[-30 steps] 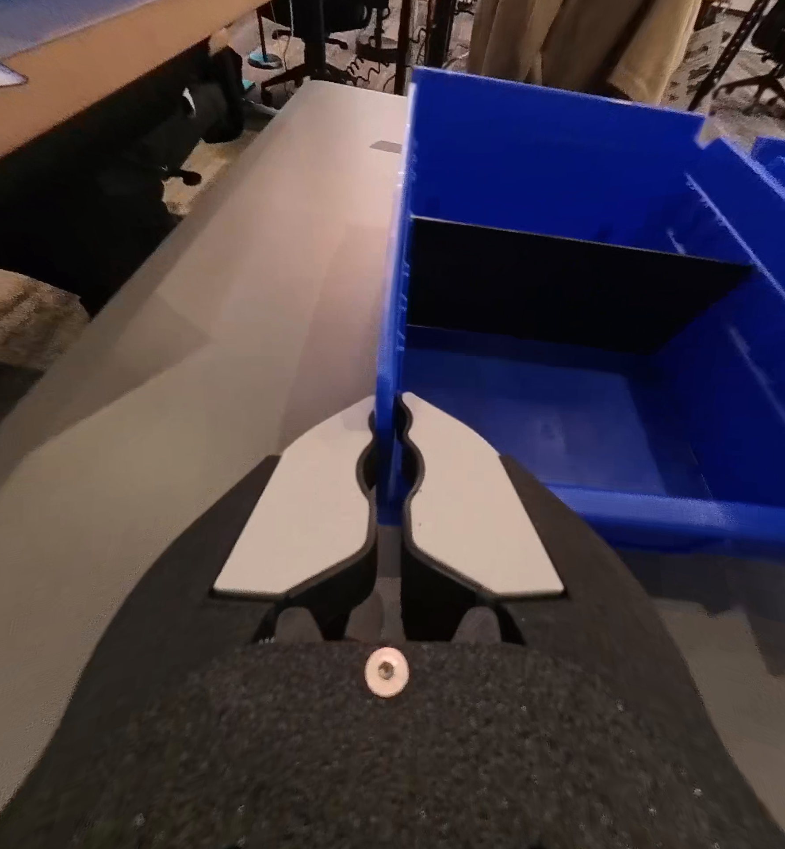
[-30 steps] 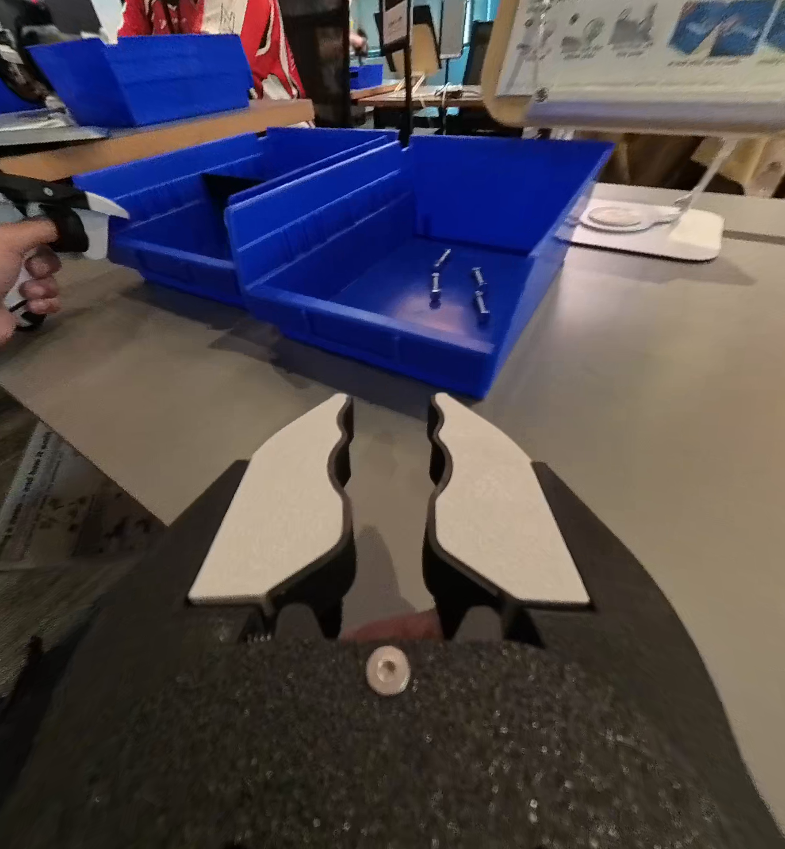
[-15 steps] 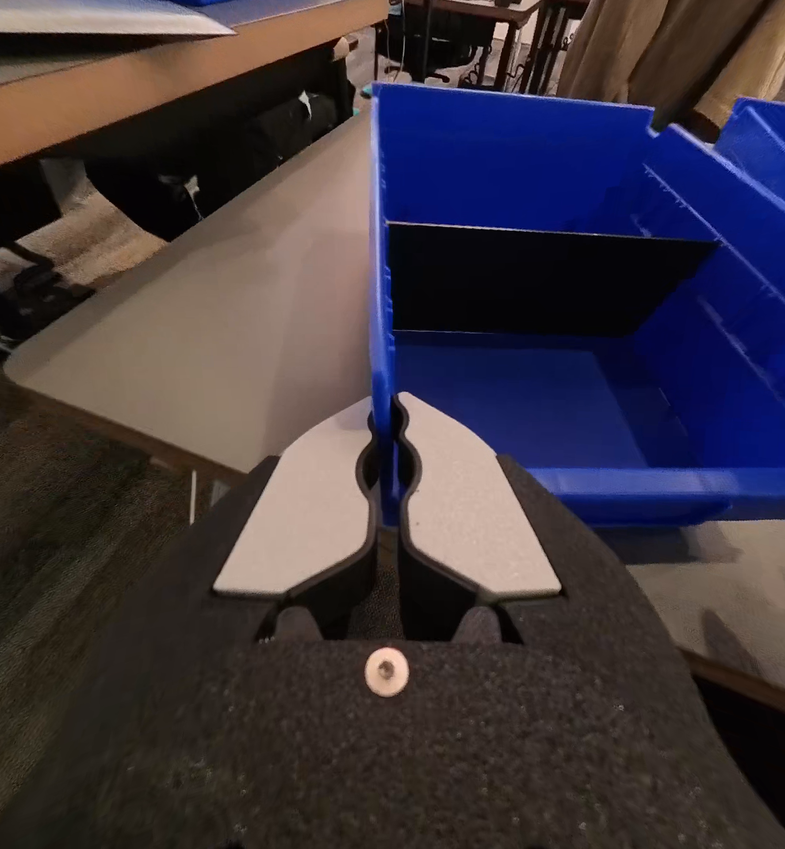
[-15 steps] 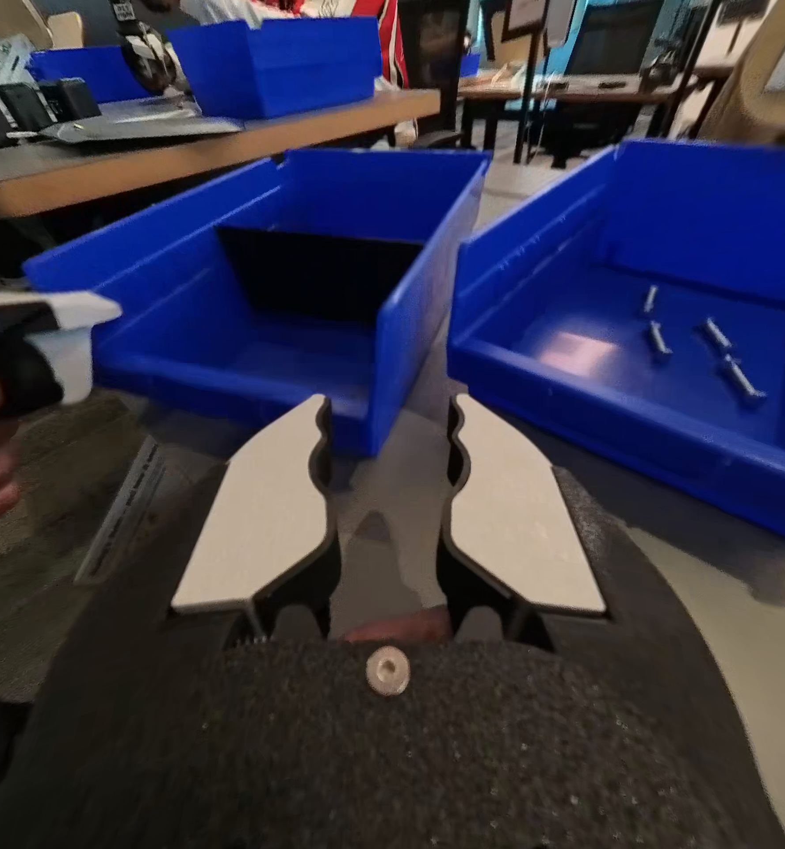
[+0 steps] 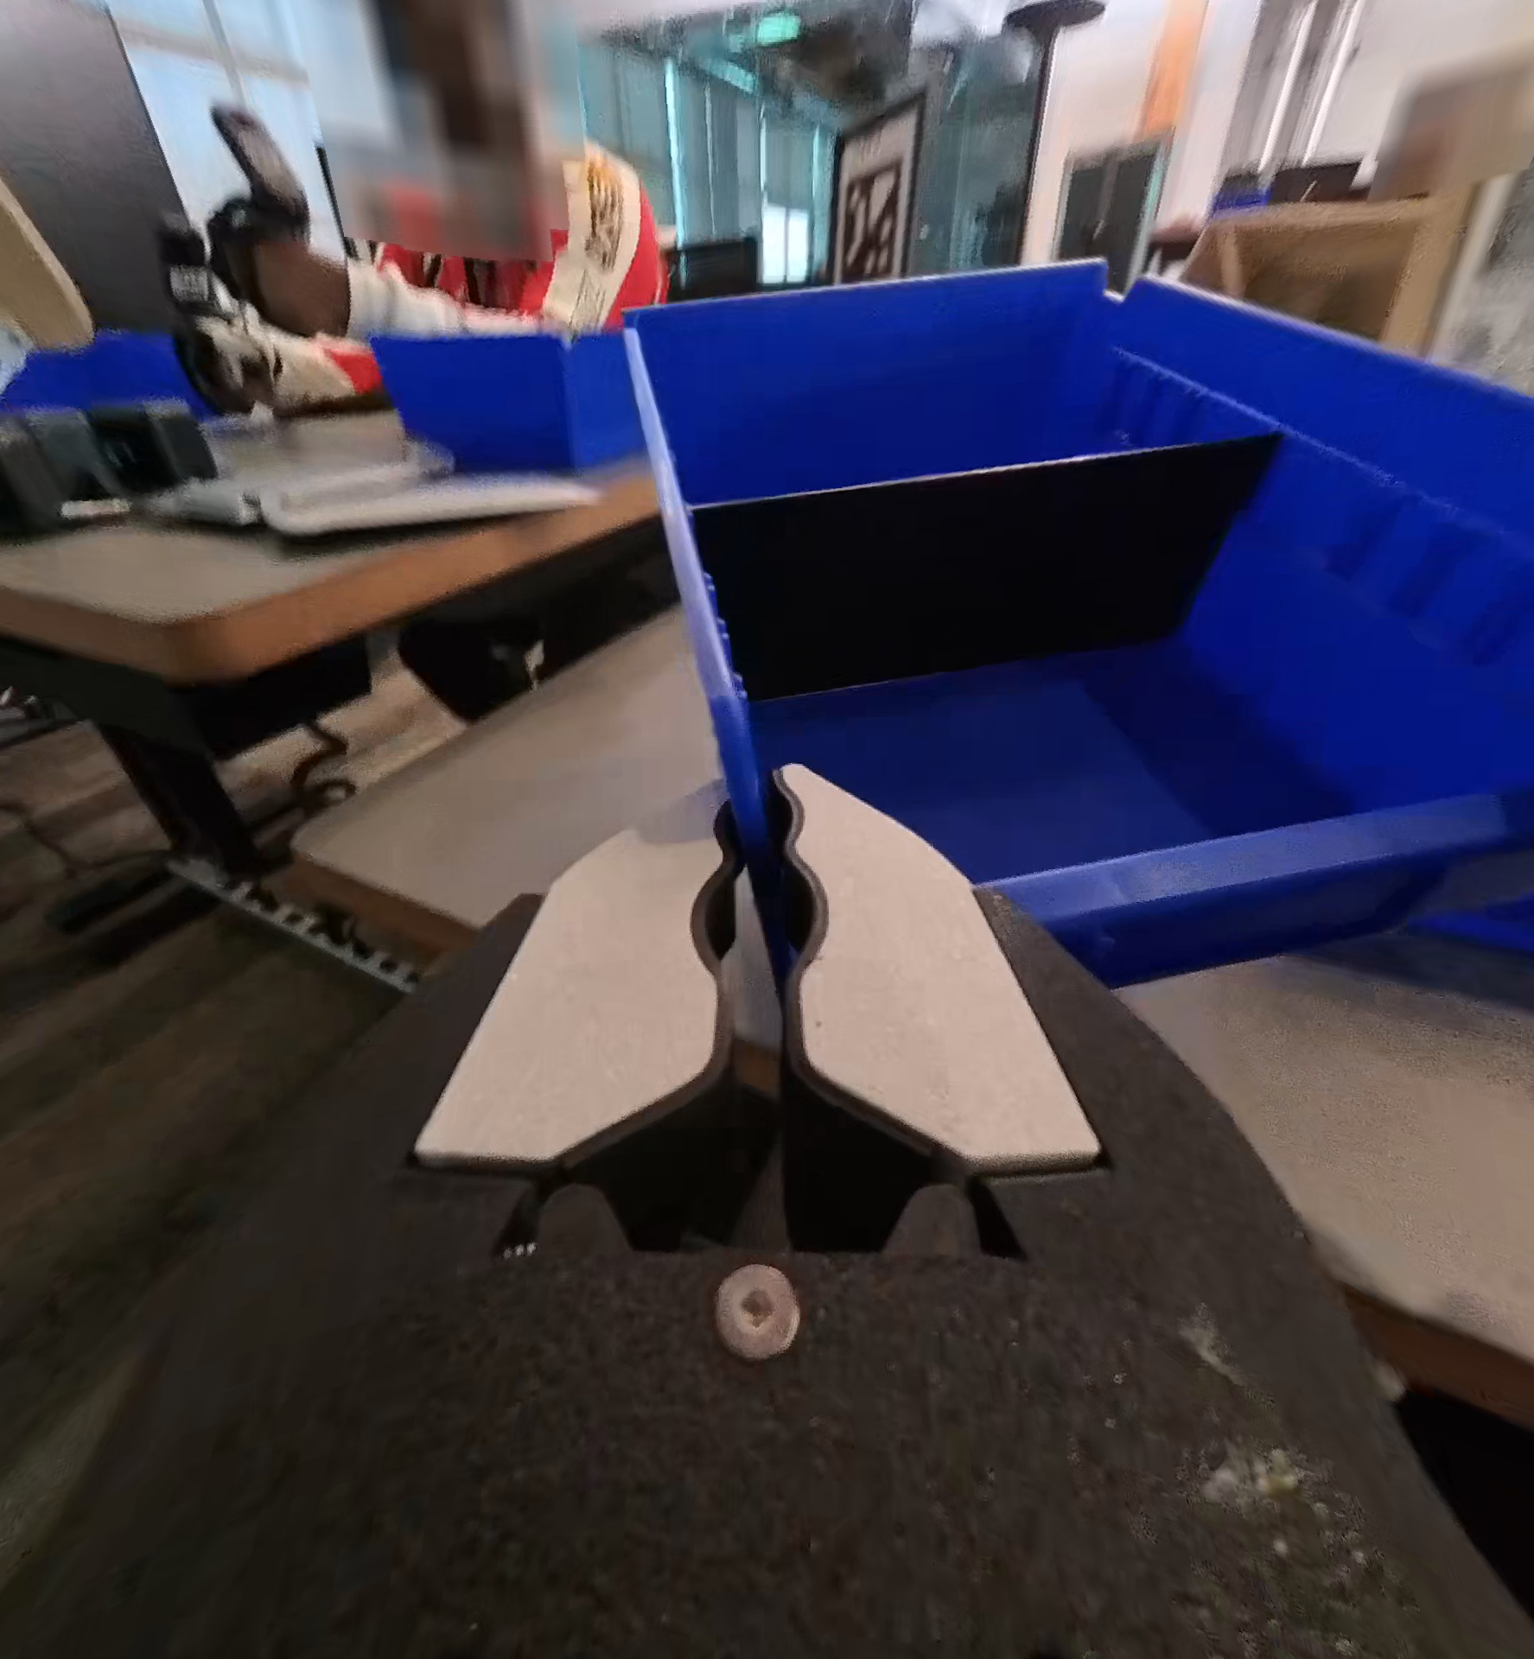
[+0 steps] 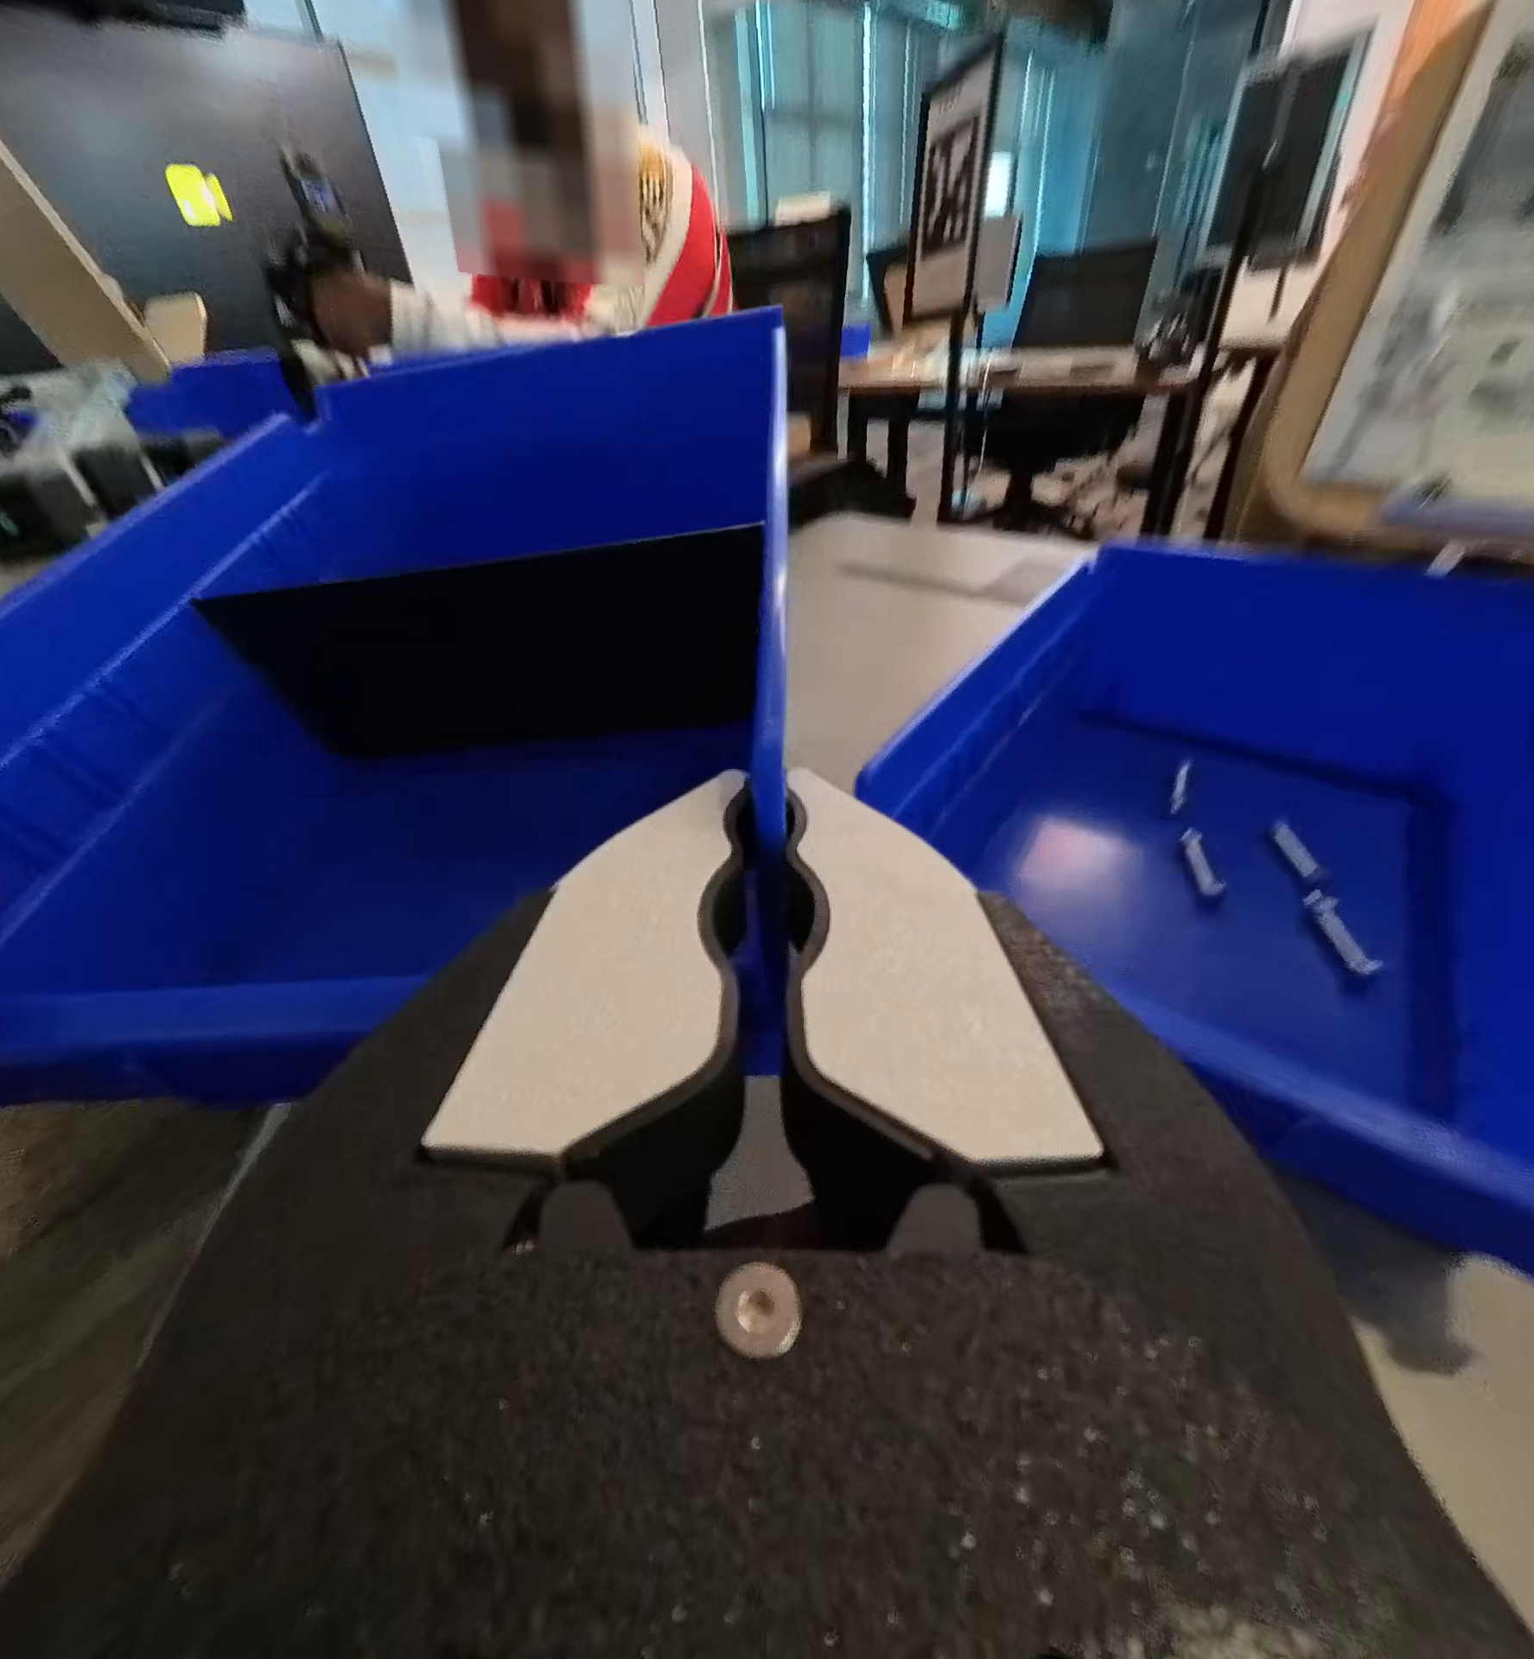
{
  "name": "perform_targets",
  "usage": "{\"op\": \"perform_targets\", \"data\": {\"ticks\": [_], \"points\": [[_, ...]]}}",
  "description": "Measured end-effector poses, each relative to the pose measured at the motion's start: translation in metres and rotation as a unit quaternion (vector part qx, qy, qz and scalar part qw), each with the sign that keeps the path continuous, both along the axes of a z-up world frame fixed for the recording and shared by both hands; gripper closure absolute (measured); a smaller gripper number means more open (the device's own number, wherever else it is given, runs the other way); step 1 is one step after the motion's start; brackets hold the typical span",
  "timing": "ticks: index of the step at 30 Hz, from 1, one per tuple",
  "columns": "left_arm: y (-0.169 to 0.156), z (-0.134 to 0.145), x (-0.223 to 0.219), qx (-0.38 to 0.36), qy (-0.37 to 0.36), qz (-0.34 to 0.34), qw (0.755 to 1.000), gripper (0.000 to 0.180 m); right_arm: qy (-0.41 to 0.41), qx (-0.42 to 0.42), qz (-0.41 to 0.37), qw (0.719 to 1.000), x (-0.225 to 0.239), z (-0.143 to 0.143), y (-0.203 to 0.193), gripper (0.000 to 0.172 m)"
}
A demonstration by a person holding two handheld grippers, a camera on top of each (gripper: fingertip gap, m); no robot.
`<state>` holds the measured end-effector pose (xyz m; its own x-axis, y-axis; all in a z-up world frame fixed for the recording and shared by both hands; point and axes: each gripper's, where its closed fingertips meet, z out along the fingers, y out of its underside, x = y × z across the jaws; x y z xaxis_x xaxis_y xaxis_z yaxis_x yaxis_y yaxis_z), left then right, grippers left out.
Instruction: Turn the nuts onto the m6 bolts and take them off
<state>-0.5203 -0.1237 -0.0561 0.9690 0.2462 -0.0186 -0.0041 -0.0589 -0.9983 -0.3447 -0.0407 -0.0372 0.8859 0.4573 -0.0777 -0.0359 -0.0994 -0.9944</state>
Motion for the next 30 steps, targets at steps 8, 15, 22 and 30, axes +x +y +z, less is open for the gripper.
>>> {"op": "perform_targets", "data": {"ticks": [8, 15, 22, 30], "points": [[0.055, 0.110, 0.152, 0.093, -0.004, -0.160, 0.983, 0.176, -0.011, 0.120, -0.133, 0.984, 0.167, 0.132, -0.009, 0.169], [0.114, 0.097, 0.382, 0.063, -0.062, -0.321, 0.943, 0.176, -0.075, 0.087, -0.295, 0.949, 0.390, 0.134, -0.011, 0.169], [0.127, -0.004, 0.550, -0.059, -0.030, -0.394, 0.917, 0.176, -0.052, -0.063, -0.359, 0.930, 0.557, 0.015, -0.013, 0.169], [0.116, -0.054, 0.596, -0.105, 0.064, -0.394, 0.911, 0.174, 0.006, -0.123, -0.354, 0.927, 0.608, -0.067, -0.018, 0.168]]}}
